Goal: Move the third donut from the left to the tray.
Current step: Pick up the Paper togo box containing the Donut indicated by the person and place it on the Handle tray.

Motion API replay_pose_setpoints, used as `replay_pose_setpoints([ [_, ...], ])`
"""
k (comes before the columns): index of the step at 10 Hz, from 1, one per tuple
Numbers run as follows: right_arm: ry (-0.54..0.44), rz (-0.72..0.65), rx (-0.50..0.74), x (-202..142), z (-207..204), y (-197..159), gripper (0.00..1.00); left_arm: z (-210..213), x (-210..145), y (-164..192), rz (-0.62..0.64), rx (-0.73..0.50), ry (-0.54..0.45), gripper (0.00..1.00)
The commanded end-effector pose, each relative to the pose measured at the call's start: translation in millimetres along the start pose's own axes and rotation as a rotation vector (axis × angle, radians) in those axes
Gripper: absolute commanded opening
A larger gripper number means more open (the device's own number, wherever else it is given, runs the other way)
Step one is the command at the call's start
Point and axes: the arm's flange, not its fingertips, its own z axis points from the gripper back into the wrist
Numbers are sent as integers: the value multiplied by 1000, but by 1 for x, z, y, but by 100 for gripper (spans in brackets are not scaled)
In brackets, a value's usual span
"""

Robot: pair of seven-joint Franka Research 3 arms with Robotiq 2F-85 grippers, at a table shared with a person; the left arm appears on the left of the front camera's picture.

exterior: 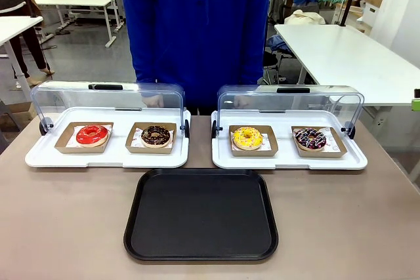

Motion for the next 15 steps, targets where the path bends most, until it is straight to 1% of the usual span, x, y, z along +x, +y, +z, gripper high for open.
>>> replay_pose_setpoints([
  [1,-34,25,-1,1,-2,-3,100,2,1,1,-14,-8,-14,100],
  [15,-34,25,-1,1,-2,-3,100,2,1,1,-14,-8,-14,100],
])
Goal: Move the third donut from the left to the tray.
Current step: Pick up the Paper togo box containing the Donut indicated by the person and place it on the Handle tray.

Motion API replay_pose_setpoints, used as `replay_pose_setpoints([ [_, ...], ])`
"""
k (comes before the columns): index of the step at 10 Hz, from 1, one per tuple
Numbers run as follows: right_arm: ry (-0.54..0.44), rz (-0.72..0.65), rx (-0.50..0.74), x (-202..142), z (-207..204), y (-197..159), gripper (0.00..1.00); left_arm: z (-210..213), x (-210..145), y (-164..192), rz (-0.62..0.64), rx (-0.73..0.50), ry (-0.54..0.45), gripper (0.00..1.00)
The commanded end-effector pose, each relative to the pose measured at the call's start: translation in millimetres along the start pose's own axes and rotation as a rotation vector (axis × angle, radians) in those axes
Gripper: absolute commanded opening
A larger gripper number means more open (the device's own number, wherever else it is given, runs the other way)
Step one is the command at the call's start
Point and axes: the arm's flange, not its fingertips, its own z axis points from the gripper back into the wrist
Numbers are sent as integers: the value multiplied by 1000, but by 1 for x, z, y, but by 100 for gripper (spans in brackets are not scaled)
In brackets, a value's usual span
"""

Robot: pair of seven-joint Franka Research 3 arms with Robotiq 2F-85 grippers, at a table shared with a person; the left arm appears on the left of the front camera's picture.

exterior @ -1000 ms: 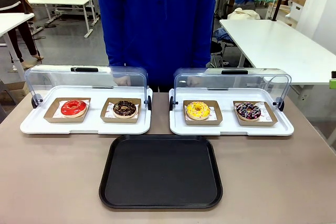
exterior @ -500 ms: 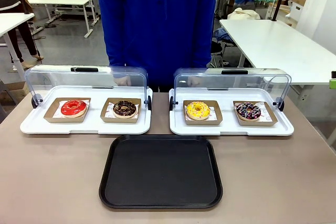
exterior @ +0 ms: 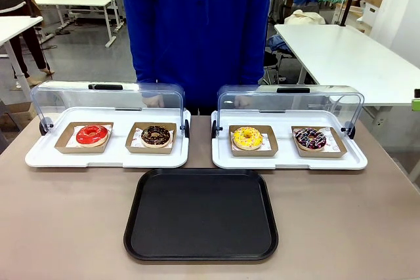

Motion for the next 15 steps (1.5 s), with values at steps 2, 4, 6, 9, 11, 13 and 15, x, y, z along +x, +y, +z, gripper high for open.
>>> replay_pose_setpoints([
  [2,-34,25,-1,1,-2,-3,100,2,1,1,-14,-8,-14,100],
  [4,-34,25,-1,1,-2,-3,100,2,1,1,-14,-8,-14,100],
  [6,-34,25,-1,1,-2,-3,100,2,1,1,-14,-8,-14,100],
  [9,-34,25,-1,1,-2,-3,100,2,1,1,-14,-8,-14,100],
  [11,-34,25,-1,1,-2,-3,100,2,1,1,-14,-8,-14,100],
  [13,-34,25,-1,1,-2,-3,100,2,1,1,-14,-8,-14,100],
  [15,-34,25,-1,1,-2,-3,100,2,1,1,-14,-8,-14,100],
])
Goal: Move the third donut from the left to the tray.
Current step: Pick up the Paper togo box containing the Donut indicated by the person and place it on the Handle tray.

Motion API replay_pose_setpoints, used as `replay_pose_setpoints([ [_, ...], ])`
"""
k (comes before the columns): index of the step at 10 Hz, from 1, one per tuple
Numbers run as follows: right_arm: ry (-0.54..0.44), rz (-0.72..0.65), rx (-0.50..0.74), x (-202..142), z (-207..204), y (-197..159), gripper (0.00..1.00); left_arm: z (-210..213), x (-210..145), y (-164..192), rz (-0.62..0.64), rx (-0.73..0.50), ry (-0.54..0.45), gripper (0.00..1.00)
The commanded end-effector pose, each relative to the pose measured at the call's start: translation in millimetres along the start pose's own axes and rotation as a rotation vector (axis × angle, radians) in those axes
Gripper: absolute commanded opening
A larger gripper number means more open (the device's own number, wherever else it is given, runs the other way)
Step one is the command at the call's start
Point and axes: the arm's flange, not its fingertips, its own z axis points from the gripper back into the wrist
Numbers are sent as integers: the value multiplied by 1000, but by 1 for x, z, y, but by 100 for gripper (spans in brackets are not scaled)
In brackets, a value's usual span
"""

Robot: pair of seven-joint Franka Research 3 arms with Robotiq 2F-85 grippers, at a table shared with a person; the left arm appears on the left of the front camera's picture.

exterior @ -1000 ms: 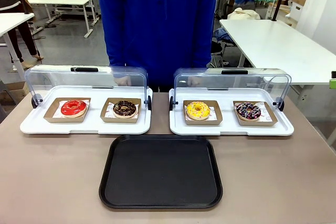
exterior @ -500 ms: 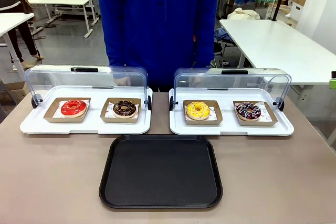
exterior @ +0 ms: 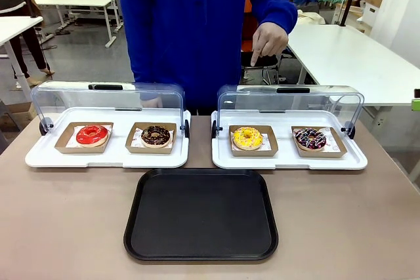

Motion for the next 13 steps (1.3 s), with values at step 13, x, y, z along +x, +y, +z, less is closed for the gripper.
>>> replay_pose_setpoints([
  [13,-34,25,-1,1,-2,-3,100,2,1,1,-14,-8,-14,100],
])
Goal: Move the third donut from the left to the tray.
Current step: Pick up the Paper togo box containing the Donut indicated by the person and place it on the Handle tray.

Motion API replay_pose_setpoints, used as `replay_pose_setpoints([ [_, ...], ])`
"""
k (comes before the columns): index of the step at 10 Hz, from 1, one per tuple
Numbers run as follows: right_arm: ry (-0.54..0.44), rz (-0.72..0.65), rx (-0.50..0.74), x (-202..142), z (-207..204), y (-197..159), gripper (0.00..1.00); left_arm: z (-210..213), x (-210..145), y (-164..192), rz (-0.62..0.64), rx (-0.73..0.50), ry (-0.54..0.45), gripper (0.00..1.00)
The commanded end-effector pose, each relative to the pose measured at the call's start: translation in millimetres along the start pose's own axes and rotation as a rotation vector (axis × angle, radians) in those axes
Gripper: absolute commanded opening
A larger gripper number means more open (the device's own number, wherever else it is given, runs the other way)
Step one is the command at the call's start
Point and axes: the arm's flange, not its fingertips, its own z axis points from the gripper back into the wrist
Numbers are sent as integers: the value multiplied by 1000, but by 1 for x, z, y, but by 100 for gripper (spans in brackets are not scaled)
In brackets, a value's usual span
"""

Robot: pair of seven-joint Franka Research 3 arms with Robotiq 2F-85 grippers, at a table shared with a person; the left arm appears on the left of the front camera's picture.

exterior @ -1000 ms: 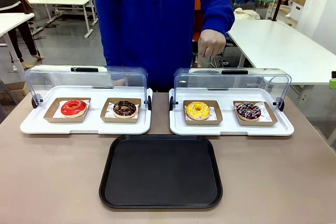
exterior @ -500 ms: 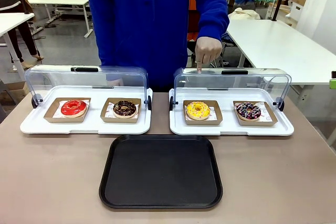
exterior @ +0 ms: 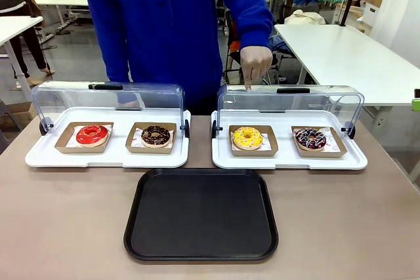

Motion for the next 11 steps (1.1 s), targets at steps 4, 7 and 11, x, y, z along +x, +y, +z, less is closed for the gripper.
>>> replay_pose_setpoints([
  [4,-34,25,-1,1,-2,-3,100,2,1,1,-14,-8,-14,100],
  [7,-34,25,-1,1,-2,-3,100,2,1,1,-14,-8,-14,100],
  [11,90,48,39,26,-28,10,100,2,1,1,-14,-8,-14,100],
])
